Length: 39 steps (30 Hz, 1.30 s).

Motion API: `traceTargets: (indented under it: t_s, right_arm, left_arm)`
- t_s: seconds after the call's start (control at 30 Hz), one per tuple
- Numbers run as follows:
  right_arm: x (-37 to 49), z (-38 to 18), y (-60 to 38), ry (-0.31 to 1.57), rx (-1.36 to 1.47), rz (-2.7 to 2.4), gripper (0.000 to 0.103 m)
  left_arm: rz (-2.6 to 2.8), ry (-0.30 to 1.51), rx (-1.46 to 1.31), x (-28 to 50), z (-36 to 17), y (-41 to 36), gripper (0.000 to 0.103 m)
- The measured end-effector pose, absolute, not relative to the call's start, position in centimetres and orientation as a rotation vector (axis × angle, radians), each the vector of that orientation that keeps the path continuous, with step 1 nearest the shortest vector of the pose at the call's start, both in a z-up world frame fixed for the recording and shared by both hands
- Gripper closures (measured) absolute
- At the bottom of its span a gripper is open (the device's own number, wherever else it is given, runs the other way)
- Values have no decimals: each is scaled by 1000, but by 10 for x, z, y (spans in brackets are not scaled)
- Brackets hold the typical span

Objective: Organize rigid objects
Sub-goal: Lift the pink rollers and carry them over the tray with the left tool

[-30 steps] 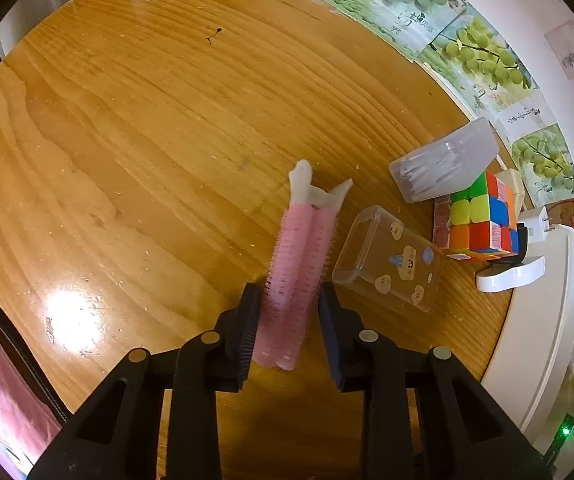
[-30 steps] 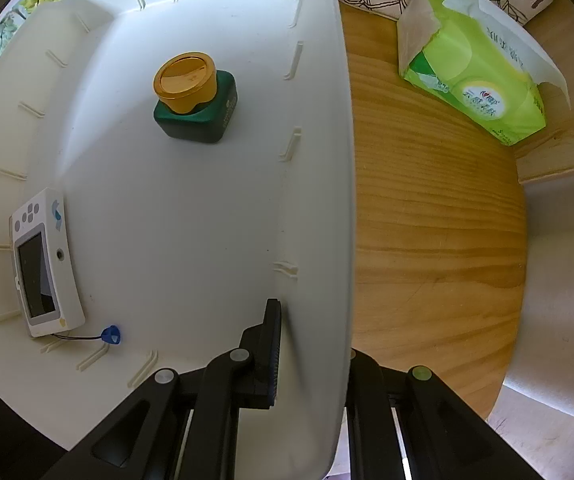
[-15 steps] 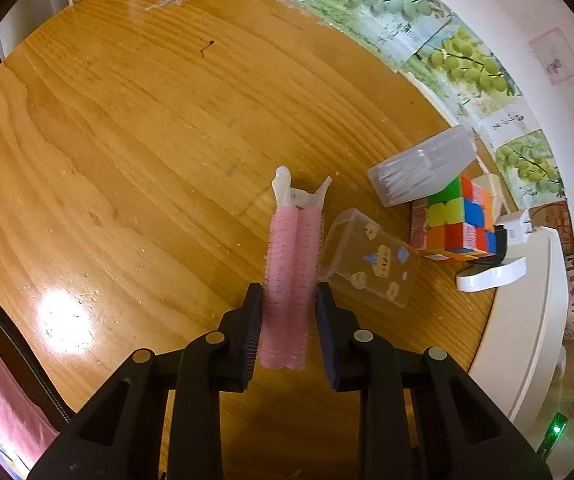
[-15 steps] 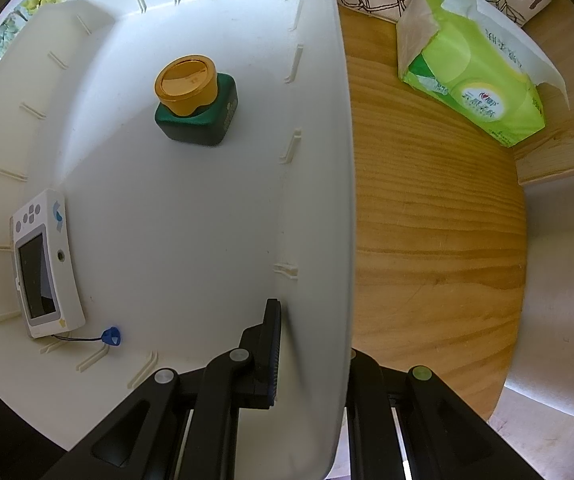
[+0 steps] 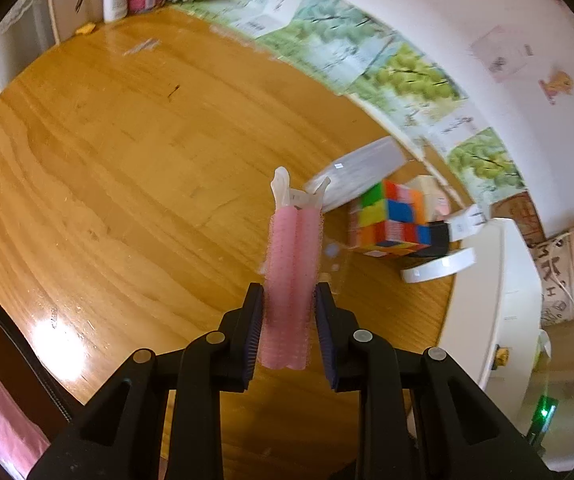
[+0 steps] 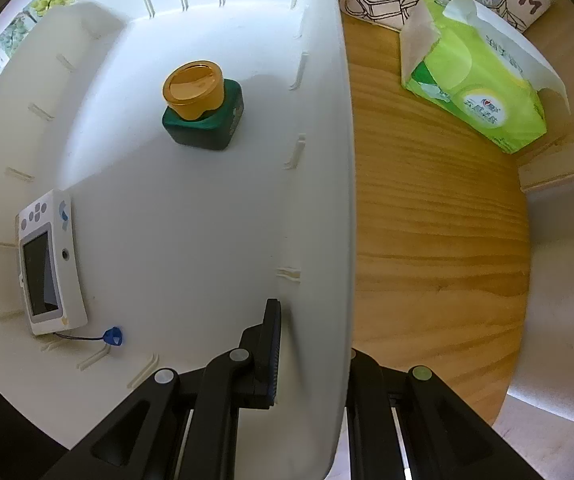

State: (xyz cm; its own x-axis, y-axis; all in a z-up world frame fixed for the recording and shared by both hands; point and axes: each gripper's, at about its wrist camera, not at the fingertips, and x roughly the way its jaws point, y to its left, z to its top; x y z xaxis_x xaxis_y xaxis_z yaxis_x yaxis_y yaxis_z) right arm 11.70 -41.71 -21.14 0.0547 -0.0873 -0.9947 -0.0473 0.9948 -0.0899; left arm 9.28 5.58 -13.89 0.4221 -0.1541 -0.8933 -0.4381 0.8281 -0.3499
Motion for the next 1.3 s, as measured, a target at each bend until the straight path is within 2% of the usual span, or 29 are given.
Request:
traceTargets:
  t_s: [0.67, 1.3]
  right_arm:
    - [106, -210, -418, 1498, -110, 11, 90]
    - [109, -206, -423, 1505, -87, 8, 90]
  left_arm:
    - [-39, 1044, -469, 107, -80, -21, 75]
    - [-351, 1126, -295, 141, -78, -128, 75]
